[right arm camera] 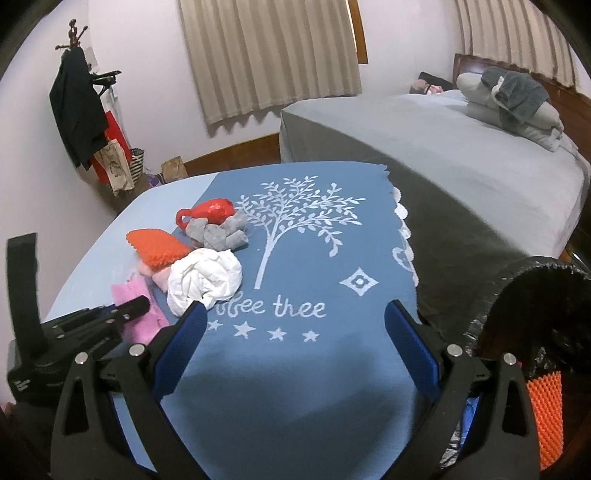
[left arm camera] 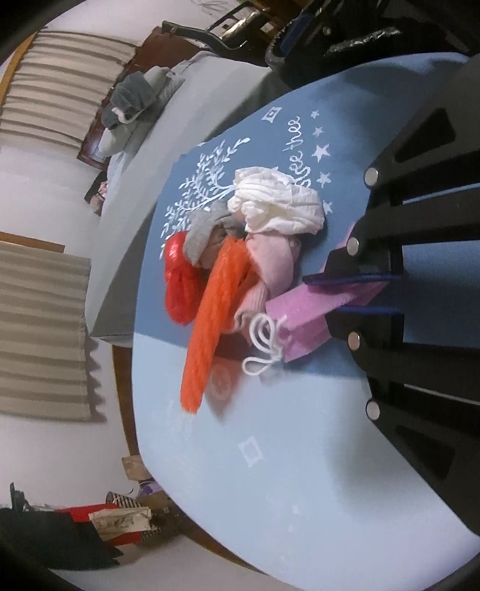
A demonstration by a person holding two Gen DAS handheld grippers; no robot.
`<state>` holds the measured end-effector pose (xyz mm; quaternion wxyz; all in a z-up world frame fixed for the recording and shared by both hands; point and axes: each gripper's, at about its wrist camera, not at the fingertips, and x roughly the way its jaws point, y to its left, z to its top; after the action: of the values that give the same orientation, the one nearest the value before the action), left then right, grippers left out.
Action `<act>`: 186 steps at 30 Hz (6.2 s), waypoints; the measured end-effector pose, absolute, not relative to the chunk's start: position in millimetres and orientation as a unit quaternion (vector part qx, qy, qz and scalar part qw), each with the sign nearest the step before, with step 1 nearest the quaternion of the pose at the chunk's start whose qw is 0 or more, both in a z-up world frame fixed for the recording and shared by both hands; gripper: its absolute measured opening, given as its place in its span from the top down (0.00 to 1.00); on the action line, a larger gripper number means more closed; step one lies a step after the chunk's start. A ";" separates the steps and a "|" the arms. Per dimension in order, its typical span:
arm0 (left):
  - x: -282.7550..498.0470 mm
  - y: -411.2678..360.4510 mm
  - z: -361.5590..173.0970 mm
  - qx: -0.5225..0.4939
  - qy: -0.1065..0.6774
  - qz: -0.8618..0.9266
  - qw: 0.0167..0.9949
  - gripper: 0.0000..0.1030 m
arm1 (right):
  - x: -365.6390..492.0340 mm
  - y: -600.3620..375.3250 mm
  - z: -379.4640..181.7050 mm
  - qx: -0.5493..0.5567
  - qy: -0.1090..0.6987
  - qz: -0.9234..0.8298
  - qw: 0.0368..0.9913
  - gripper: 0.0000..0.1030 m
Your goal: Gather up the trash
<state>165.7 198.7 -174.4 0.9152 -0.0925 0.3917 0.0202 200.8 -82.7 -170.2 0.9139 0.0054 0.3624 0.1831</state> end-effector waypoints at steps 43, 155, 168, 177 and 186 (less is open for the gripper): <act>151.6 252.6 -151.7 -0.098 0.362 0.056 0.925 0.93 | 244.3 22.1 -202.2 -0.029 0.413 0.252 0.874 0.40; 141.3 73.4 -68.1 -0.039 0.305 -0.101 0.946 0.84 | 150.2 -174.3 -108.8 0.040 0.323 0.147 0.934 0.59; 142.0 -10.6 -62.9 -0.013 0.305 -0.184 0.935 0.84 | 125.4 -268.8 -107.0 0.061 0.312 0.055 0.947 0.59; 147.8 -71.7 -67.3 0.007 0.312 -0.244 0.918 0.84 | 110.0 -320.6 -111.3 0.069 0.312 0.010 0.948 0.59; 151.3 -119.6 -76.5 0.020 0.322 -0.289 0.901 0.81 | 103.4 -355.1 -115.7 0.077 0.310 -0.020 0.947 0.55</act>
<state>151.3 -119.6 -76.5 0.9013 0.0203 0.3222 -0.2889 103.4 -355.0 -115.7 0.9472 0.0769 0.3105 -0.0204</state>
